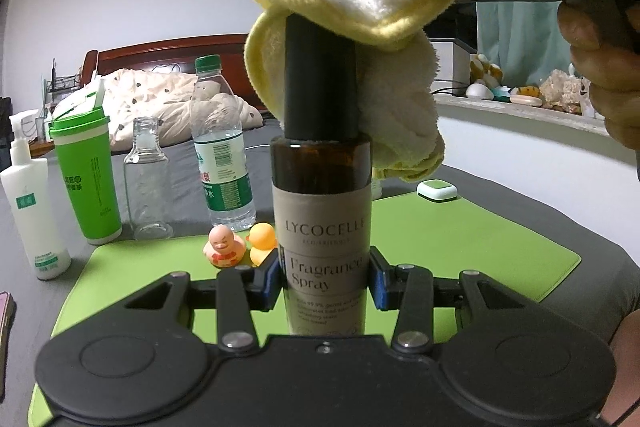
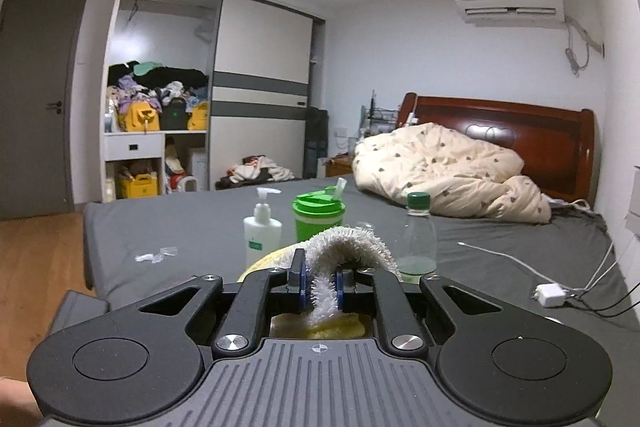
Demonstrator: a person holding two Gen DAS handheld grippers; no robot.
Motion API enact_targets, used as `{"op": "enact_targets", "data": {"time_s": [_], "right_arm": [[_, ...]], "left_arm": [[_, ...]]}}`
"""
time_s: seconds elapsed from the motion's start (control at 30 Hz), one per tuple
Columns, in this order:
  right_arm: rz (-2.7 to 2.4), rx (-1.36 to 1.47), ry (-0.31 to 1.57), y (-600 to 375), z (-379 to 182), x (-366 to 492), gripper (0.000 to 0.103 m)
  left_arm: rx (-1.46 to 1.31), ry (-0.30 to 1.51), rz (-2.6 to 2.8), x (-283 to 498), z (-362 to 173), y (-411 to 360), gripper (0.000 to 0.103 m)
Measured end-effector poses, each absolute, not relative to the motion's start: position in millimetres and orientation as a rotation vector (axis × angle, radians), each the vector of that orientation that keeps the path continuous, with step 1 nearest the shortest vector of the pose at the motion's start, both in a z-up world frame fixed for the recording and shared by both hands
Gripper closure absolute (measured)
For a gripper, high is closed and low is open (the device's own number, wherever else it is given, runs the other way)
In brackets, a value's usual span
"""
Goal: Clean container
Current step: 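Wipe over the bottle's black cap with the towel in the right gripper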
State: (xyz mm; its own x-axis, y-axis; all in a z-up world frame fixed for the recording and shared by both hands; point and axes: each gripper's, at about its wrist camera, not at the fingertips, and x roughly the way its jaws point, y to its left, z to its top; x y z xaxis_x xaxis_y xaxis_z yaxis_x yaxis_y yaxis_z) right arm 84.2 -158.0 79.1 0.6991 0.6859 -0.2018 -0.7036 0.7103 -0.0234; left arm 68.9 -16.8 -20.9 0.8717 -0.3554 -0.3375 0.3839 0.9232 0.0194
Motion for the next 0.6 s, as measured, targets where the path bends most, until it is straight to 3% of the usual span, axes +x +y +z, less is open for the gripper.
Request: {"op": "enact_targets", "data": {"time_s": [0.6], "right_arm": [[0.714,-0.025,0.115,-211,101,65,0.090]], "left_arm": [[0.083,0.341,-0.373,70,-19,-20,0.062]]}}
